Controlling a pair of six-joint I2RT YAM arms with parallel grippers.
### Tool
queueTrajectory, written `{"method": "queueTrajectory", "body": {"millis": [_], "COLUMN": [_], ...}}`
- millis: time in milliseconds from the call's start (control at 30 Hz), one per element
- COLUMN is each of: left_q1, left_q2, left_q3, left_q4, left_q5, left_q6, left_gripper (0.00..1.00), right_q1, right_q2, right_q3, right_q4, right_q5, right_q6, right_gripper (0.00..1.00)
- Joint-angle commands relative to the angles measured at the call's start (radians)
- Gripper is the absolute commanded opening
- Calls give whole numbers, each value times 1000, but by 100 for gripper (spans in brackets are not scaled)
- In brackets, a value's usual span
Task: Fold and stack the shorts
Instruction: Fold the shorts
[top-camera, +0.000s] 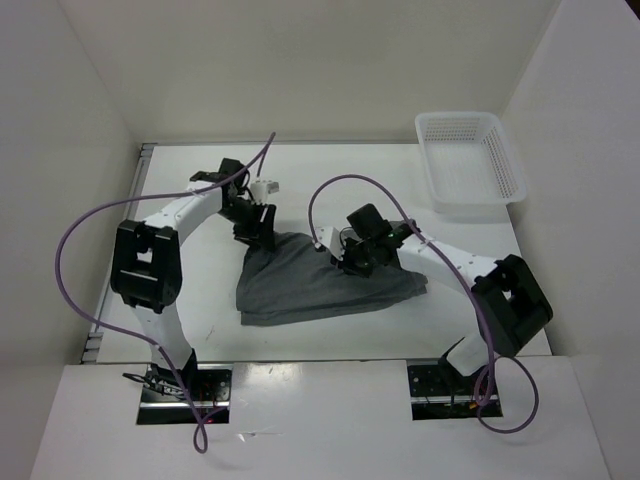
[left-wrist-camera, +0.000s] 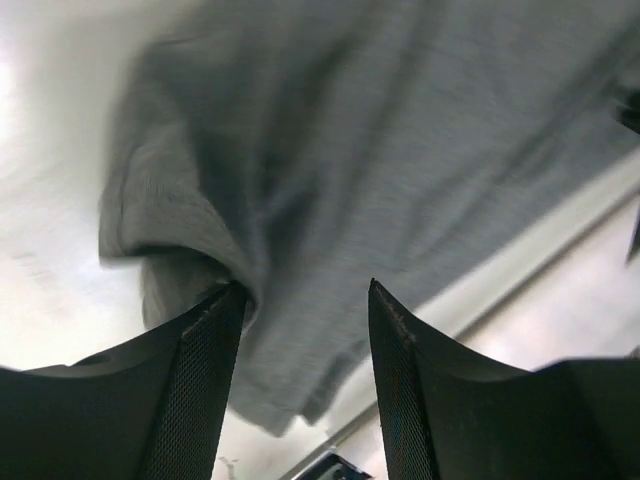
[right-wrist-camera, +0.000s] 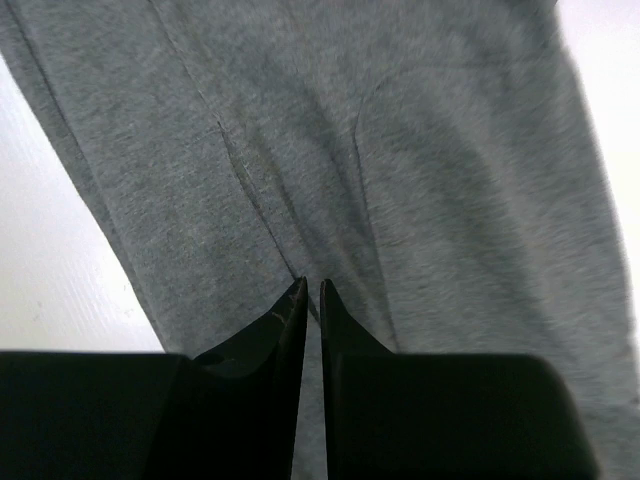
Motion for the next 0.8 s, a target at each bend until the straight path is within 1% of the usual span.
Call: {"method": "queueTrajectory", "body": {"millis": [0,67,133,200,267,300,333,367,433,467,533,567,600,633,667,700,767], "left_q1": [-61,-81,-93,-93,-93,-93,-93,-67,-46,-37,-26,-26,-17,-17,-17,-17,-17], "left_q2": [-20,49,88,131,161,171,194,208,258,280,339,359,376,413,430,447,475], "left_q3": [-55,-95,-105,-105,-77,-54,-39,-22,52,84,157,234,275,321,419,470,562], "left_q4": [-43,-43,-6,40,81,98,113,133,147,147,147,138,138,128,108,95,48], "left_q5": [71,16,-23,-101,-161,-249,-291,-320,-380,-393,-431,-440,-449,-449,-459,-459,-446], "left_q6": [5,5,5,5,5,5,5,5,5,5,5,5,5,5,5,5,5], "left_gripper": [60,60,60,61,62,62,64,64,64,64,64,64,65,65,65,67,67], "right_q1": [1,1,1,-10,-19,-33,-43,-44,-62,-62,-71,-83,-93,-102,-111,-120,-120], "right_q2": [30,61,101,133,184,199,230,244,285,300,339,381,405,429,476,497,541], "right_q3": [3,14,14,14,34,34,49,66,103,123,212,244,322,363,402,477,542], "right_q4": [92,92,92,126,135,150,163,173,236,258,273,273,273,282,282,282,282], "right_q5": [11,-13,-13,7,16,26,39,62,105,147,183,209,223,223,223,223,223], "right_q6": [102,135,172,214,239,274,288,299,353,371,357,357,357,373,373,373,348], "right_gripper": [13,13,13,13,13,13,13,13,13,17,17,17,17,17,17,17,17]}}
